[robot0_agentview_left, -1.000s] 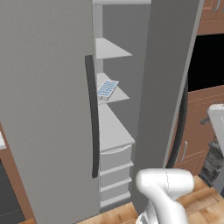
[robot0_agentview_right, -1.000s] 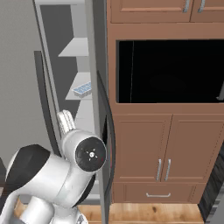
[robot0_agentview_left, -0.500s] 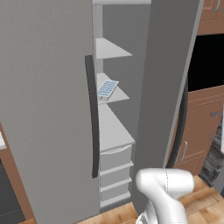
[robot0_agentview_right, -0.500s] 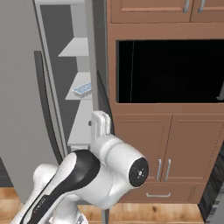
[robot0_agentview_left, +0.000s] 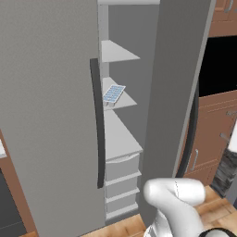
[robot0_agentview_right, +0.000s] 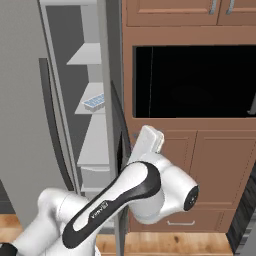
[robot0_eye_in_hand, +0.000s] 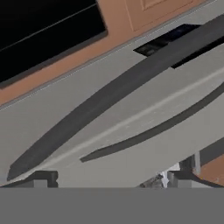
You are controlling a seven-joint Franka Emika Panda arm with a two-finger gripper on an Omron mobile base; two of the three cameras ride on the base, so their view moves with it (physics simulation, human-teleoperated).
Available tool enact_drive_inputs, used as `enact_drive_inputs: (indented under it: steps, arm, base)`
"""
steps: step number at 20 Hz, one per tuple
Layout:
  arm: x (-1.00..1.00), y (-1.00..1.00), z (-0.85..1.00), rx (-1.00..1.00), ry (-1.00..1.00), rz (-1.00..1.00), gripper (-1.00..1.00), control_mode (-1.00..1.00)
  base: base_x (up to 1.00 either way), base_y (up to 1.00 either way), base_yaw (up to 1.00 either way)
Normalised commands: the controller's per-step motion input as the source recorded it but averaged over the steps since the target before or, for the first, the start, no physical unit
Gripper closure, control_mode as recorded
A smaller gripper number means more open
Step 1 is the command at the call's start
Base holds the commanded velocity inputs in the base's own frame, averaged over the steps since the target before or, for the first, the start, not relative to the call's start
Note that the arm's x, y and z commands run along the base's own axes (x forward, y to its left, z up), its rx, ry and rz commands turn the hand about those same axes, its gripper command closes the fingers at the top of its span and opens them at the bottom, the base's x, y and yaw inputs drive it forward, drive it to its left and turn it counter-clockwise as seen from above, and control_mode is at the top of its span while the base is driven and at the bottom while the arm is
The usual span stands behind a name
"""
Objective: The ice cube tray has been filled with water. Take the tray and place it in the freezer to make ice. Close the freezer door after placing the tray.
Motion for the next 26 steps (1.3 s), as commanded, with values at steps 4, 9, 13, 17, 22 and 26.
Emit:
enact_drive_inputs:
  steps: [4,9,13,17,22,26]
  arm:
    - [0.44,-0.48,-0.11,0.07,0.06,0.17,-1.00,-1.00]
    - [0.40,-0.16,-0.19,-0.01,0.10,0.21,-1.00,-1.00]
    - [0.49,0.00,-0.39,-0.04,0.03,0.21,-1.00,-1.00]
    - [0.44,0.00,-0.48,-0.05,0.00,0.19,-1.00,-1.00]
    - [0.20,0.00,-0.44,-0.04,-0.01,0.16,-1.00,-1.00]
    - [0.00,0.00,-0.36,-0.04,-0.06,0.11,-1.00,-1.00]
  base:
    - [0.00,0.00,0.00]
    - [0.00,0.00,0.00]
    - [0.00,0.00,0.00]
    - [0.00,0.00,0.00]
    - [0.00,0.00,0.00]
    - [0.00,0.00,0.00]
